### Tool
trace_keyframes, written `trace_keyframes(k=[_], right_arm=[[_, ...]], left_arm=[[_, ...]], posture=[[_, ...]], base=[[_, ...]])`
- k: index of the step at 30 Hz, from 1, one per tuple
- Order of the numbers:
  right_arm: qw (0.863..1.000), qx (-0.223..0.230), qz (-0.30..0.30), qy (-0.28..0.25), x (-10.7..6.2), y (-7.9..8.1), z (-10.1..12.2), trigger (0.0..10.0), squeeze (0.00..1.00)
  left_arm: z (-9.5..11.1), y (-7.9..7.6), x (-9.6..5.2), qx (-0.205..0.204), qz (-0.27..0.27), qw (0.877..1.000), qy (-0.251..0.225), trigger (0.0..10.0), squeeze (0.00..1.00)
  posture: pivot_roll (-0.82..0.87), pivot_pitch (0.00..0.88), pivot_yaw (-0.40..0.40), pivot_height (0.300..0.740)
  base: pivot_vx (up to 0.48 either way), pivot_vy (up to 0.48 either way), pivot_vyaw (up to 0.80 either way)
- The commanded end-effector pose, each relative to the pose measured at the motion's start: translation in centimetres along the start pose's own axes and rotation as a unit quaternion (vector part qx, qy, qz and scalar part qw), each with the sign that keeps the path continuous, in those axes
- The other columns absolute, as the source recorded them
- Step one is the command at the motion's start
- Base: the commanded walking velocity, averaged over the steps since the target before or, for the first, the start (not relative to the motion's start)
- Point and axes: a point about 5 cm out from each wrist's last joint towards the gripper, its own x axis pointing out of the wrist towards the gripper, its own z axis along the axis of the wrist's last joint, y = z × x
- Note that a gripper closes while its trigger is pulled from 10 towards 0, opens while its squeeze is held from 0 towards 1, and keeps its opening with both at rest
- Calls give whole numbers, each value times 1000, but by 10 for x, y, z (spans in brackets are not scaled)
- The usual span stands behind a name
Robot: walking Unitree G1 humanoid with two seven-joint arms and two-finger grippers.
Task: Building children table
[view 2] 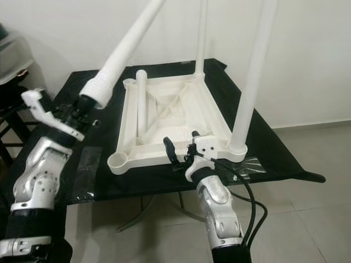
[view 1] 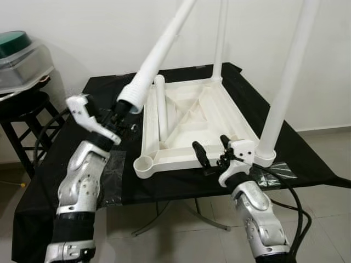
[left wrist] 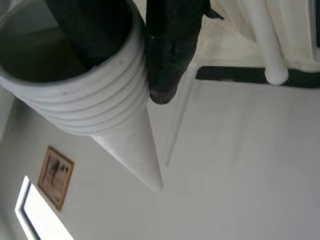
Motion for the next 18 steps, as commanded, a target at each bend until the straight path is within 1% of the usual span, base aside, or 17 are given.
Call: trace_keyframes(k=[1,3,5,6,7,8,10,11,13,14,15,17,18], right_arm=[[999,21,27,-6,-1,9,2,10000,0],[999,21,27,-6,-1,9,2,10000,0],[998,42,55,-9,-2,15,2,10000,0],[997,50,65,-9,-2,17,2,10000,0],[996,55,71,-9,-2,18,2,10000,0],[996,55,71,-9,-2,18,2,10000,0],[994,74,83,-2,-2,20,0,10000,0],[994,74,83,-2,-2,20,0,10000,0],[992,86,91,7,-1,20,-3,10000,0],[992,87,91,13,0,20,-4,10000,0],[992,87,91,13,0,20,-4,10000,0],[992,86,92,20,1,19,-6,10000,0],[992,86,92,20,1,19,-6,10000,0]], left_arm=[[3,2,-8,-43,-8,999,-16,10000,0],[3,2,-8,-43,-8,999,-16,10000,0],[-4,0,-19,-99,-33,994,-10,10000,0],[-7,-1,-23,-119,-43,992,-8,10000,0],[-8,-1,-26,-129,-48,990,-8,10000,0],[-8,-1,-26,-129,-48,990,-8,10000,0],[-14,-3,-35,-152,-56,987,-1,10000,0],[-14,-3,-35,-152,-56,987,-1,10000,0],[-21,-4,-45,-176,-58,983,7,10000,0],[-27,-6,-51,-184,-59,981,18,10000,0],[-27,-6,-51,-184,-59,981,18,10000,0],[-36,-10,-61,-201,-62,977,33,10000,0],[-36,-10,-61,-201,-62,977,33,10000,0]], posture=[[-105,42,56,740],[-105,42,56,740],[-110,43,64,740],[-110,43,65,740],[-110,43,65,740],[-110,43,65,740],[-109,45,65,740],[-109,45,65,740],[-101,48,66,740],[-100,50,66,740],[-100,50,66,740],[-101,55,68,740],[-101,55,68,740]], base=[[0,0,0],[0,0,0],[0,0,0],[0,0,0],[0,0,0],[0,0,0],[0,0,0],[0,0,0],[0,0,0],[0,0,0],[0,0,0],[0,0,0],[0,0,0]])
